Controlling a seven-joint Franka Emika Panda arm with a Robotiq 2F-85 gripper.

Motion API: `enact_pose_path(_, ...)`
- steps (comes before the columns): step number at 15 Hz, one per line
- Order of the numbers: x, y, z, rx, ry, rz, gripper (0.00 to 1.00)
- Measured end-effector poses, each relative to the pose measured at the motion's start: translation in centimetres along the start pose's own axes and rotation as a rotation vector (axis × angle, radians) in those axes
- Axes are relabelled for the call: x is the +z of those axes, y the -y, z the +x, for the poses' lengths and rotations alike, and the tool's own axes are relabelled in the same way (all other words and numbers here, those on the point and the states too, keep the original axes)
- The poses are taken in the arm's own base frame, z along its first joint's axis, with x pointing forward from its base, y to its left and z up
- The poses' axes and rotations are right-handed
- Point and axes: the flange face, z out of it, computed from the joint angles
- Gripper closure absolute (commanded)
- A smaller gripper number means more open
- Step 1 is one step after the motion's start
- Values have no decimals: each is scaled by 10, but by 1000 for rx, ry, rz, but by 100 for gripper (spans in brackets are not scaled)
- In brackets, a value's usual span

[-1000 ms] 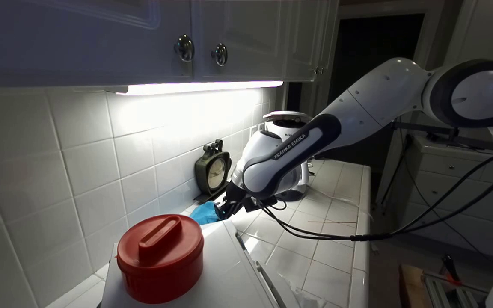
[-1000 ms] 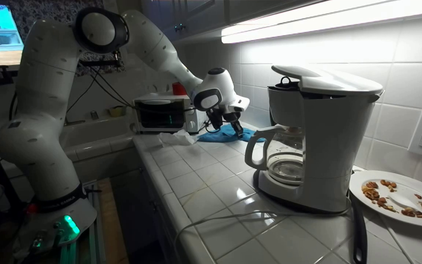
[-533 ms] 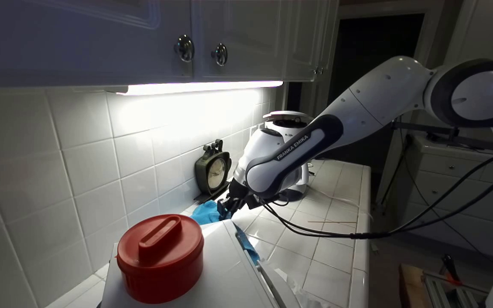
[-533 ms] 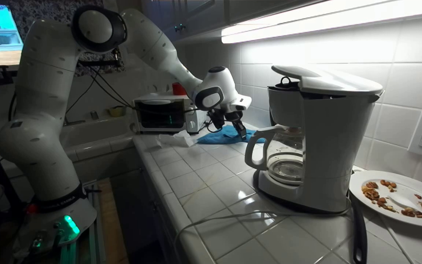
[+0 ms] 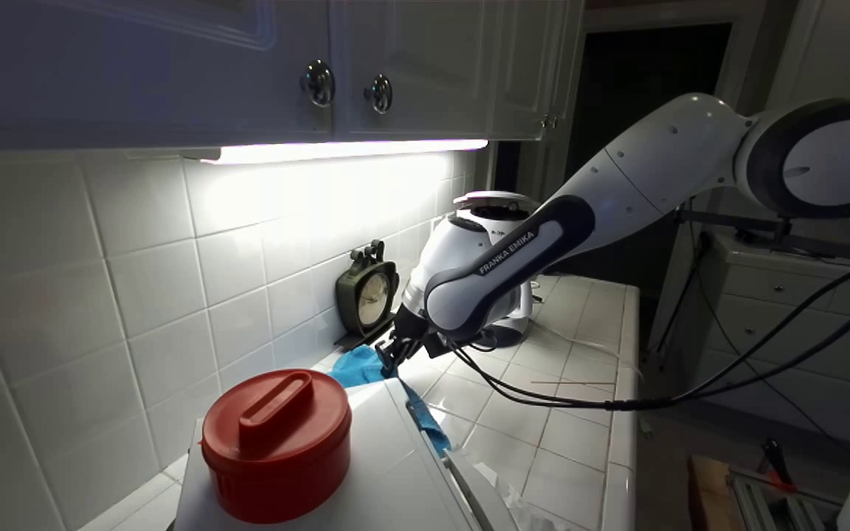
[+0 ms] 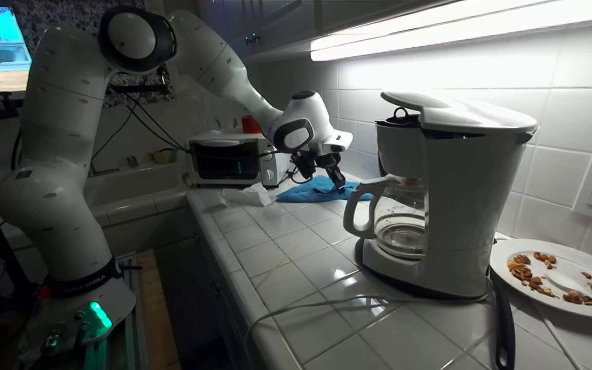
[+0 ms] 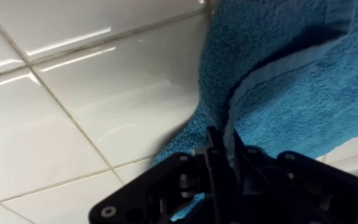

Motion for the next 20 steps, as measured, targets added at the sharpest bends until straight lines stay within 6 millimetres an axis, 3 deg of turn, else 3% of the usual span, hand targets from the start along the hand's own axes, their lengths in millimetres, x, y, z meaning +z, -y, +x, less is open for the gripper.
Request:
enact_pose_path(6,-14,2,1,-10,-16,-15,94)
enact_pose_path(11,-29,-9,-19,6,4,-31,94)
enact_pose_path(12,-28,-10,-25,8,15,-33,68)
enact_pose_path(14,-24,-13,-38,17,40,-38,64)
enact_pose_path(15,-21,-15,-44,22,52,-41,87)
enact_pose_path(19,-15,-18,-59,31,82,-49,99)
enact_pose_path(20,-16,-18,-59,32,81,-49,69)
